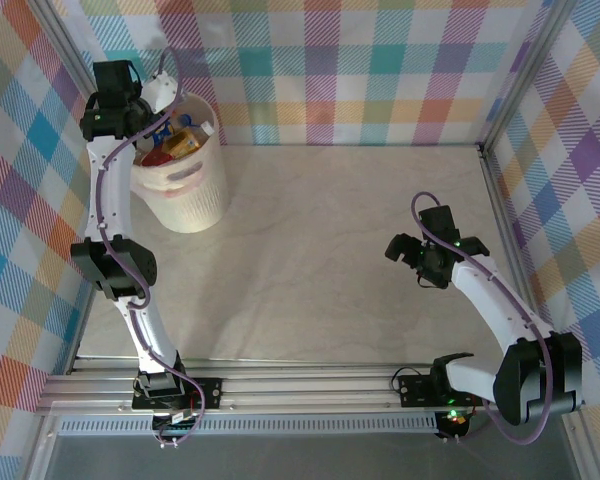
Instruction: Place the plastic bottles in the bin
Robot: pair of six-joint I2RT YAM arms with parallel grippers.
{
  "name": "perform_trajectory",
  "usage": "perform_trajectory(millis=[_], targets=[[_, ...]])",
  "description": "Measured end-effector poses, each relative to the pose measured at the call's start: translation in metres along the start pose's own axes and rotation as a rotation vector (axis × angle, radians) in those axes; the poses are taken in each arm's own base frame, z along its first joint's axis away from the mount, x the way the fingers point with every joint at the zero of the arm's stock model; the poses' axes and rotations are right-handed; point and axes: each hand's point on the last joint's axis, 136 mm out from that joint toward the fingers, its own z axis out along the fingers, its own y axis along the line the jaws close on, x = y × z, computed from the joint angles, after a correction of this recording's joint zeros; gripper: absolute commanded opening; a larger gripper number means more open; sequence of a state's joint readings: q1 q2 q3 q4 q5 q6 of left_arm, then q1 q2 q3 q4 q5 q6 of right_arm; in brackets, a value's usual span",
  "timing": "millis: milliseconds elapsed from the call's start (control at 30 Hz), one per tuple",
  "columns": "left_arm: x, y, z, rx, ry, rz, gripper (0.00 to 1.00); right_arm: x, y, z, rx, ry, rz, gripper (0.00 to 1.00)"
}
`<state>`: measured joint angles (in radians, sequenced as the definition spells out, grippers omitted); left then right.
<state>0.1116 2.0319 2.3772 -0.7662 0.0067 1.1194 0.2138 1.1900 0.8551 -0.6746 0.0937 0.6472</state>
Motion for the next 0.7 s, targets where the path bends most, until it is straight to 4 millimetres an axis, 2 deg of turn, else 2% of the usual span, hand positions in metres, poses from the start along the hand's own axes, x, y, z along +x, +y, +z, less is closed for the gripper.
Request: perform_trajectory(millis=[67, 200, 500, 567, 700], targets=[[0.0, -0.001, 0.001, 0.002, 0.001, 0.001, 0.52, 0.0, 0.0, -0.001, -0.003, -0.003, 0.0, 1.0], [0.0, -0.004, 0.001, 0.011, 0.003, 0.013, 0.64, -0.001, 0.0, -0.002, -0.004, -0.005, 0.0, 1.0], [-0.004, -0.008, 0.001, 0.022, -0.002, 0.026, 0.66, -0.001, 0.0, -0.002, -0.004, -0.006, 0.0, 1.0], [-0.004, -0.008, 0.001, 0.024, -0.004, 0.03, 0.75, -0.001, 0.0, -0.002, -0.003, -0.007, 0.0, 1.0], [-0.006, -0.011, 0.001, 0.035, -0.012, 0.026, 0.77, -0.001, 0.0, -0.002, -0.002, -0.008, 0.0, 1.0]])
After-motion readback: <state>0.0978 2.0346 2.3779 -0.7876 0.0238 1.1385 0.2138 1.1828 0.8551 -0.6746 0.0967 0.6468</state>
